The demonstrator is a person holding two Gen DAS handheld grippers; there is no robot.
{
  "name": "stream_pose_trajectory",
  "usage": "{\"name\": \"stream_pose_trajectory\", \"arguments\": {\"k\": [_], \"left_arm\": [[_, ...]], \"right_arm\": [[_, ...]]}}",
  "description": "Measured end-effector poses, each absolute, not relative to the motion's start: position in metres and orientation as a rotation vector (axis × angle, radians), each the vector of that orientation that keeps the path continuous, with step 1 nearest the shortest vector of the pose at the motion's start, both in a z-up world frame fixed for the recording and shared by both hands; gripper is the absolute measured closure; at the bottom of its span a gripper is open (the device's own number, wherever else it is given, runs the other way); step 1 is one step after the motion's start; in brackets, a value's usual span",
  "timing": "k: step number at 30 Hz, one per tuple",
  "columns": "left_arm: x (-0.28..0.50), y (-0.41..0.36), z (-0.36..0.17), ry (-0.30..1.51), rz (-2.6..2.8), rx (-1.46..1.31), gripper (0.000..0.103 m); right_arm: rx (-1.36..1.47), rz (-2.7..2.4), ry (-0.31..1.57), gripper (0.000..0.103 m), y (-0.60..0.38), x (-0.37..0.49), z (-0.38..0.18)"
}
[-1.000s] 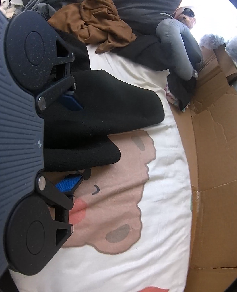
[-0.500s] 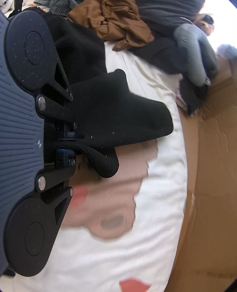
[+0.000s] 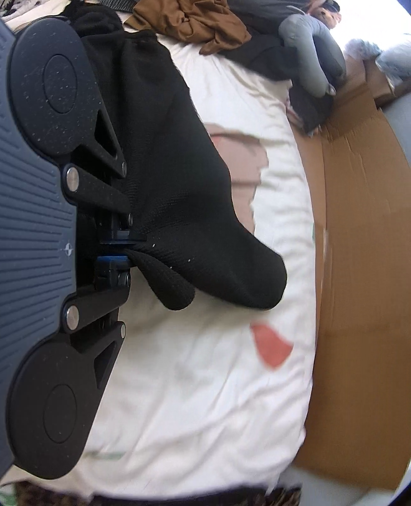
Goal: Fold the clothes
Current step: 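Lift and spread the black garment with both grippers over the duvet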
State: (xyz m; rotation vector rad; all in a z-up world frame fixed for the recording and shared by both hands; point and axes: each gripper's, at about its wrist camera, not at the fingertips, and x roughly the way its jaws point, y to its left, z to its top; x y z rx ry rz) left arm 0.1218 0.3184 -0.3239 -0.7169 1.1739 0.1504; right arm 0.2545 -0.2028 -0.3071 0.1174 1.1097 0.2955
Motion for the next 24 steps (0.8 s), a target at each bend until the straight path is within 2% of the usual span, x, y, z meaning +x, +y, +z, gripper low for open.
{"name": "stream_pose_trajectory", "arguments": {"k": [14,24], "left_arm": [[0.161,0.231,-0.324,1.172,-0.136,-0.594,0.089],[0.175,0.200,-0.325,1.220,-0.213,-0.517,0.089]], "right_arm": [[0.235,-0.002,1.137,0.099,-0.326,0.154,-0.284],[0.338,-0.101,1.182,0.099,-0.363,0.070,-0.298]]}}
